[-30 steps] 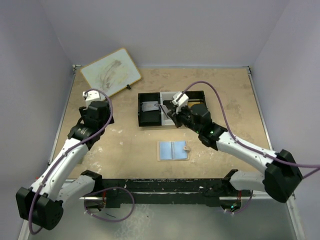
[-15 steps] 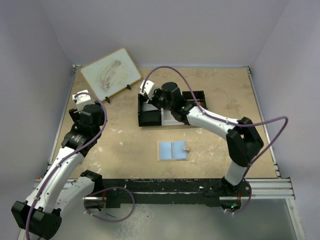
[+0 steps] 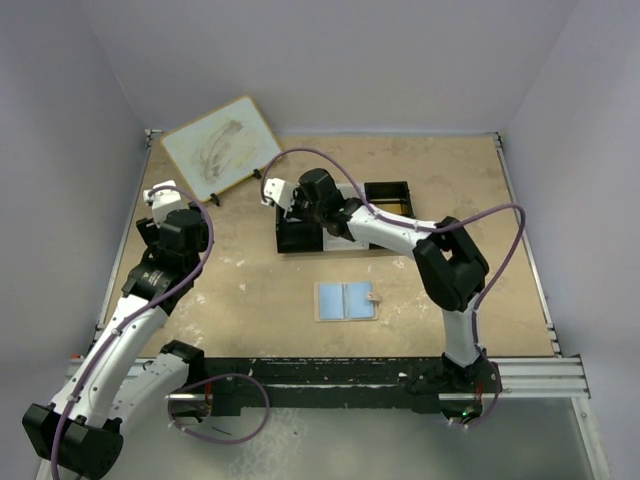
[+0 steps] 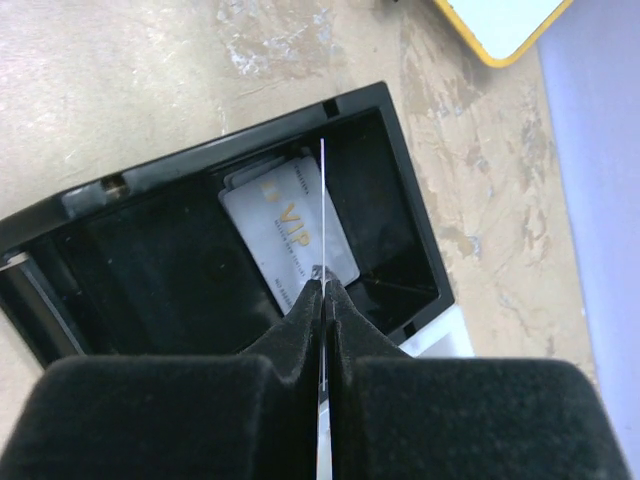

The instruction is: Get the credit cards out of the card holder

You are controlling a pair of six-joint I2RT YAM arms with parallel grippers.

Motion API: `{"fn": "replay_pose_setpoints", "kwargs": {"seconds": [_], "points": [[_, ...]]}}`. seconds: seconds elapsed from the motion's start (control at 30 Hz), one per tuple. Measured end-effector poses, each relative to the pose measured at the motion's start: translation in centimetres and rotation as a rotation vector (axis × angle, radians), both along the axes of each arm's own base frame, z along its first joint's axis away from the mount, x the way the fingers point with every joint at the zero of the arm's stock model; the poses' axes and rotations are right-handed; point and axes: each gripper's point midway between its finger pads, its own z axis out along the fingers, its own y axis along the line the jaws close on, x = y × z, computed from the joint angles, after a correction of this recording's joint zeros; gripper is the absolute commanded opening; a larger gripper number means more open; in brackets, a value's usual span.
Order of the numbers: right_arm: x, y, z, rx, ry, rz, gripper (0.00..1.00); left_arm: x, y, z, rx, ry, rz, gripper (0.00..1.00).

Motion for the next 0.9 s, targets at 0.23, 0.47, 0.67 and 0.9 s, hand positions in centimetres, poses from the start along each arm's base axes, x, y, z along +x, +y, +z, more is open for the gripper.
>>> {"fn": "replay_pose_setpoints", "kwargs": {"seconds": [0.23, 0.47, 0.67, 0.9], "points": [[1.4, 0.9, -0.7, -0.083, -0.048, 0.003, 0.01, 0.0, 0.0, 0.0, 0.000, -0.001, 0.001, 0.72], [2.4, 0.3, -2.9, -0.191, -0.056, -0.015, 0.01, 0.0, 0.0, 0.0, 0.001, -0.001, 0.002, 0.72], [3.2, -0.1, -4.1, -0.263, -0.081, -0.009, 0.02, 0.0, 0.0, 0.0, 0.001, 0.000, 0.002, 0.72], [4.3, 0.1, -3.3, -0.301, -0.132, -0.001, 0.09, 0.0, 0.1, 0.0, 0.003, -0.001, 0.005, 0.72]]}}
